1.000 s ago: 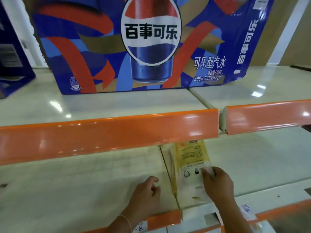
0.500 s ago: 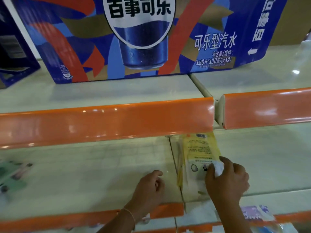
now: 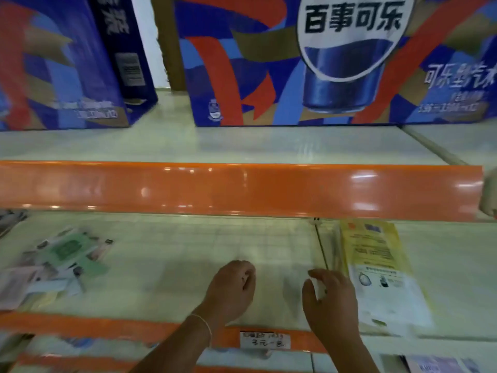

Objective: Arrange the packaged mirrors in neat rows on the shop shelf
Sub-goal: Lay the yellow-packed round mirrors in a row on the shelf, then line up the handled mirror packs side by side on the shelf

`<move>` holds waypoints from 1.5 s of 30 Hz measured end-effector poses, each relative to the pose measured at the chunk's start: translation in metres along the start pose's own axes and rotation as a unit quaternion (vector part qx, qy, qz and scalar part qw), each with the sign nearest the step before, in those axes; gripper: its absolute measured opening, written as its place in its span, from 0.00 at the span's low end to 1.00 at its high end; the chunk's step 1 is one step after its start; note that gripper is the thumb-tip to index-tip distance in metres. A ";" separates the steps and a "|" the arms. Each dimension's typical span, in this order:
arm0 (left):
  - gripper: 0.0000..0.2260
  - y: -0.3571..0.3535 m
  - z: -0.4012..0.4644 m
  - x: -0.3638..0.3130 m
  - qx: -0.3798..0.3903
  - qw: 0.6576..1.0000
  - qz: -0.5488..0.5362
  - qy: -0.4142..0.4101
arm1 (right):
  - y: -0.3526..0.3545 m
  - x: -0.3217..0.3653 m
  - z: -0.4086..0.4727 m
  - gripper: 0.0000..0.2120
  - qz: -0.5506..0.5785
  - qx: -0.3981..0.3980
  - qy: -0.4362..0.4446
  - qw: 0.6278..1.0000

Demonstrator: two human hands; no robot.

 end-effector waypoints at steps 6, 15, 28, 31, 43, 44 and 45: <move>0.09 0.054 -0.019 0.076 -0.029 0.999 0.032 -0.001 | -0.078 0.058 -0.022 0.10 -0.019 0.083 0.004 0.996; 0.11 0.128 -0.041 0.188 -0.070 0.997 0.019 -0.006 | -0.166 0.156 -0.049 0.12 -0.013 0.120 0.012 0.993; 0.10 0.150 -0.040 0.234 -0.042 0.999 -0.022 -0.002 | -0.206 0.206 -0.068 0.14 0.007 0.176 -0.015 0.984; 0.09 0.150 -0.042 0.229 -0.042 0.999 -0.013 0.009 | -0.208 0.201 -0.065 0.13 0.022 0.180 -0.013 0.983; 0.13 0.168 -0.067 0.236 -0.076 0.996 0.004 0.045 | -0.241 0.203 -0.067 0.11 0.036 0.225 -0.010 0.974; 0.14 0.171 -0.067 0.241 -0.081 0.996 0.005 0.045 | -0.245 0.207 -0.068 0.12 0.036 0.235 -0.014 0.971; 0.14 0.176 -0.066 0.246 -0.083 0.995 0.010 0.048 | -0.249 0.211 -0.068 0.12 0.038 0.244 -0.016 0.969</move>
Point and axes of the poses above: each hand's wrist, its own z-axis towards the middle knuckle, its own y-axis out of the back of the hand, x = y × z, the point moved 4 cm from there along z, towards the middle knuckle, and after that the axes turned 4 degrees about z, right-handed, at the moved point
